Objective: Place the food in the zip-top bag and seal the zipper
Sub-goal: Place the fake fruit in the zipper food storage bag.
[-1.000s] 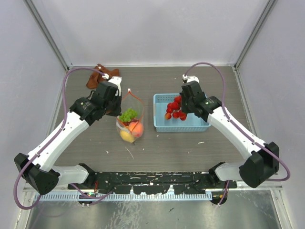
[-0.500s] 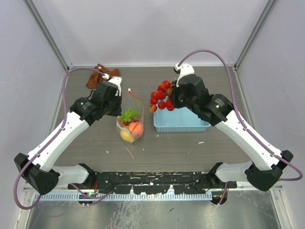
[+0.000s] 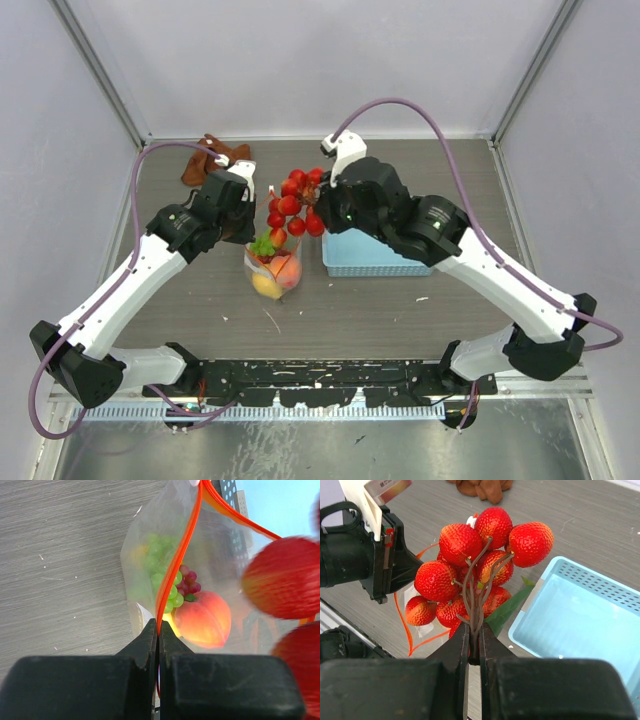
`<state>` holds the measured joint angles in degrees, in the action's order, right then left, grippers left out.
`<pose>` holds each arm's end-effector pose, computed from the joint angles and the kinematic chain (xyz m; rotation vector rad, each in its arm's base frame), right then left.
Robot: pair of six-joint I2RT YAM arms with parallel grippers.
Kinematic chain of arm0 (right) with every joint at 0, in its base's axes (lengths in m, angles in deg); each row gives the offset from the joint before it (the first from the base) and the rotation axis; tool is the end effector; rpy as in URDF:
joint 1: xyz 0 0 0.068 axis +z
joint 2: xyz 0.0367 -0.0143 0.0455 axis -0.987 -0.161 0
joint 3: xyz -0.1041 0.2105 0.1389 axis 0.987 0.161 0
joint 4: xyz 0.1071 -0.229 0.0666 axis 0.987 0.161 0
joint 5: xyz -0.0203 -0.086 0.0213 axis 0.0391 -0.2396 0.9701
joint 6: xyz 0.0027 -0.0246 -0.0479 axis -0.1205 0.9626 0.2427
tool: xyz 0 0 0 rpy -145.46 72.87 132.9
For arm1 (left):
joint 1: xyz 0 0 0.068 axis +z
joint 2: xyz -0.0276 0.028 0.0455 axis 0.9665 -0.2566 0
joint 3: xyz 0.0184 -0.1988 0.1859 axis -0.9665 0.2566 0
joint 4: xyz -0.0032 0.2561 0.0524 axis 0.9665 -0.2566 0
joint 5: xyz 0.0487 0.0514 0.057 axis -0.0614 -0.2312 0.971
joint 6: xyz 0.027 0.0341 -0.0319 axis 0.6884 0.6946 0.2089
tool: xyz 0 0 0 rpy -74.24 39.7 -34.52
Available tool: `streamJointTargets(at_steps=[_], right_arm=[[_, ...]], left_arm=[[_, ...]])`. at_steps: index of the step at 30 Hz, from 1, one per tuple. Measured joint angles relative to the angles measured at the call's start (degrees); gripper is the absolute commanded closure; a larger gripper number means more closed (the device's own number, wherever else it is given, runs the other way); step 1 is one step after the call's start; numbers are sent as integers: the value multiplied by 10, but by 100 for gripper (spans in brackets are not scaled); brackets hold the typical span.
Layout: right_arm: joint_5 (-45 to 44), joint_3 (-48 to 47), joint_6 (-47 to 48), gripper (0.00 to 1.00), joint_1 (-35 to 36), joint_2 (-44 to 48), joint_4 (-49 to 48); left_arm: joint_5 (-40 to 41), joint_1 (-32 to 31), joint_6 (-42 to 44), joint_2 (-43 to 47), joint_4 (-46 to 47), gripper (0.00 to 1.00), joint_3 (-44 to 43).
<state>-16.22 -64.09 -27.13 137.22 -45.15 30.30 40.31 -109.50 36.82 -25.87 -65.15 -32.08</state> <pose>0.1562 0.2156 0.4663 -0.4755 1.9707 0.5102 0.2093 -0.1348 0.3641 0.2152 2.3411 -0.2329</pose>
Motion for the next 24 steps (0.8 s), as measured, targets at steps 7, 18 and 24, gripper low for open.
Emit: streamJointTargets(at_steps=[7,18,24], right_arm=[[34,-21,-5,99,13,-59,13],[33,-100,-11,99,24,-141,82],[22,-169,-19,100,25,-200,129]], left_arm=[[0,0,0,0,0,100,0],[-1,0,0,0,0,100,0],[-4,0,0,0,0,100,0]])
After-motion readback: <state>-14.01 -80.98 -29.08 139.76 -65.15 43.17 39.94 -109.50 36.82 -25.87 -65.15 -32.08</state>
